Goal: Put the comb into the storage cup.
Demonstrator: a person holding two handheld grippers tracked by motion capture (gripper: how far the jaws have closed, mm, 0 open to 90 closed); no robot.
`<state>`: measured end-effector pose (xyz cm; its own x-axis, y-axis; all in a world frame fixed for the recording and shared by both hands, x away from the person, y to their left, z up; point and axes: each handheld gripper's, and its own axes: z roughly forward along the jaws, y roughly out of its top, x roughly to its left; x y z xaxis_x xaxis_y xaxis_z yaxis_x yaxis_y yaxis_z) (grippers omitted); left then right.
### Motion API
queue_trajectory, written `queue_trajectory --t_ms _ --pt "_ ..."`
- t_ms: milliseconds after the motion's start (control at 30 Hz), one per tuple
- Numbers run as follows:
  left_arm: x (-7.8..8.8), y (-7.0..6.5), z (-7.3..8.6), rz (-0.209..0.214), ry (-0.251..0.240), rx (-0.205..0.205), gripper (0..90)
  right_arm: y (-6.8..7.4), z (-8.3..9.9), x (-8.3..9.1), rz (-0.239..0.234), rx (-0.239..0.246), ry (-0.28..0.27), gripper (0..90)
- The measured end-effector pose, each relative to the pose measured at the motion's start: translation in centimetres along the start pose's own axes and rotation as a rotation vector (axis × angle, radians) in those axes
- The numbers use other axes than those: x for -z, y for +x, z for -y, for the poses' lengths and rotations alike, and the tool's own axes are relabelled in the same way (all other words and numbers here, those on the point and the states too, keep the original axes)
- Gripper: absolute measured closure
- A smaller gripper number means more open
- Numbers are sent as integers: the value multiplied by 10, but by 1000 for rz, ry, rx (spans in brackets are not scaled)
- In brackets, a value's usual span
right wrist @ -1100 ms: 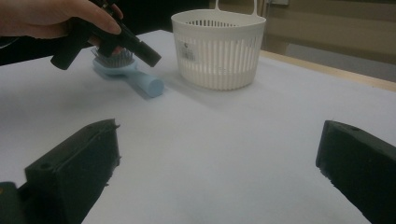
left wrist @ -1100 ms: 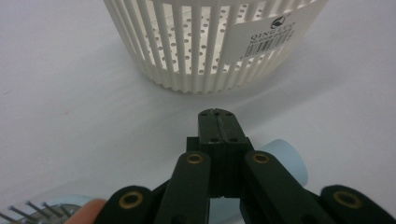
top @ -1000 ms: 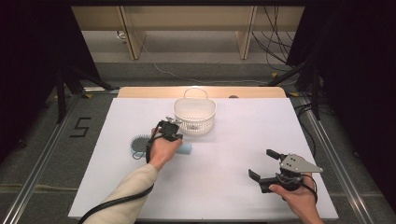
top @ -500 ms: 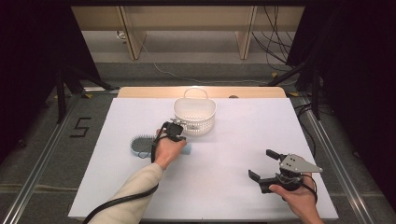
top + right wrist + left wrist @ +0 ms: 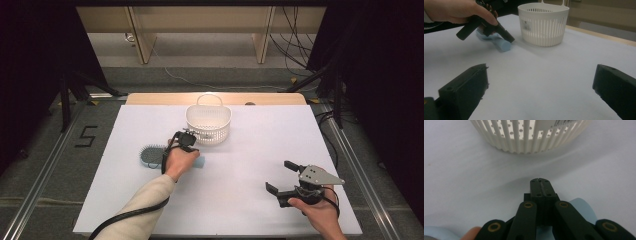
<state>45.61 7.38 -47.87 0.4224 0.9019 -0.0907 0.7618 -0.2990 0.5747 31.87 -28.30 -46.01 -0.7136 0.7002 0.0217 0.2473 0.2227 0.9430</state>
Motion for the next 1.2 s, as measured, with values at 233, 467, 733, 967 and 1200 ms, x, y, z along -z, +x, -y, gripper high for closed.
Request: queue_trajectory --t_ms 233,467,733,967,1200 --pt "6 -2 7 18 37 -30 900 0 0 0 3 0 1 12" --pt "15 -3 18 50 64 -54 900 0 0 0 4 -1 3 13" --pt "30 0 36 90 108 -89 900 0 0 0 5 0 5 14" --pt "43 3 52 104 141 -125 900 1 0 0 4 -2 6 17" --pt "57 11 69 119 171 -133 900 1 0 0 5 -3 7 18"
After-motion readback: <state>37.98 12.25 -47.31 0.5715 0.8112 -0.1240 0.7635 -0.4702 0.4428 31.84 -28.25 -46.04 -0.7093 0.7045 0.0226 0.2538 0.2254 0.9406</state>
